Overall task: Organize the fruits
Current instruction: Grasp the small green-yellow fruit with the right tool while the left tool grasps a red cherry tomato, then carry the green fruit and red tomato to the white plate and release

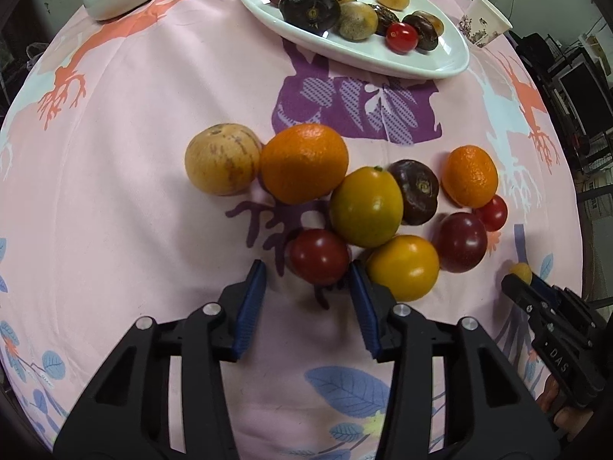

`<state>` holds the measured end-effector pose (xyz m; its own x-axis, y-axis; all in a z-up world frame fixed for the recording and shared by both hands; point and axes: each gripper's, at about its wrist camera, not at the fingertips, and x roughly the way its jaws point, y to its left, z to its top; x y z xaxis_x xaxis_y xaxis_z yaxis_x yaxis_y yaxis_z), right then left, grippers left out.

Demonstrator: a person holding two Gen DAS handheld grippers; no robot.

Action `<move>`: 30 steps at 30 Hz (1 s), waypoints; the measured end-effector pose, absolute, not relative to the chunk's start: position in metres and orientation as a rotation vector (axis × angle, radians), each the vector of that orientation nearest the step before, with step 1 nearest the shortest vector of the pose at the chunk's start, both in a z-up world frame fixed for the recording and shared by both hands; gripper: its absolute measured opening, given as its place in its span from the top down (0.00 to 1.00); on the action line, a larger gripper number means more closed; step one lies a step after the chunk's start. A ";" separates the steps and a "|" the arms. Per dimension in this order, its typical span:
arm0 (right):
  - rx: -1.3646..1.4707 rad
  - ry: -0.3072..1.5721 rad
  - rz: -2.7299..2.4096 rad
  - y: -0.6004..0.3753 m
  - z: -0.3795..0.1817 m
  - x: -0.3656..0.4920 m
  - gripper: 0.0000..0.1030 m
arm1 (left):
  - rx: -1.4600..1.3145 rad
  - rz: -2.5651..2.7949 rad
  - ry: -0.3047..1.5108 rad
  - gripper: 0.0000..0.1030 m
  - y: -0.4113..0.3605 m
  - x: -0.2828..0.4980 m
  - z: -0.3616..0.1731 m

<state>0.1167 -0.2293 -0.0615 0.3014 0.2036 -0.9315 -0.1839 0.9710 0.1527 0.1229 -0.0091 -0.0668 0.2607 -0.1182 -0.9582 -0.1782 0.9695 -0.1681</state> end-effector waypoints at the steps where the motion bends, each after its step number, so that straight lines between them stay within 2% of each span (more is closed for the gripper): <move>1: 0.016 1.240 0.260 -0.229 -0.062 0.116 0.73 | -0.266 0.041 1.305 0.59 -0.009 0.124 -0.067; 2: 0.017 1.241 0.262 -0.229 -0.062 0.116 0.73 | -0.276 0.022 1.294 0.70 -0.009 0.125 -0.067; 3: 0.018 1.243 0.264 -0.228 -0.062 0.116 0.73 | -0.276 0.012 1.292 0.72 -0.010 0.125 -0.066; 10: 0.031 1.224 0.282 -0.227 -0.054 0.116 0.73 | -0.257 0.002 1.284 0.72 -0.009 0.113 -0.057; 19: 0.049 1.161 0.325 -0.221 -0.023 0.128 0.73 | -0.294 0.000 1.212 0.72 0.011 0.103 -0.019; 30: 0.015 1.001 0.400 -0.183 0.026 0.200 0.73 | -0.254 -0.051 1.065 0.72 0.008 0.178 0.034</move>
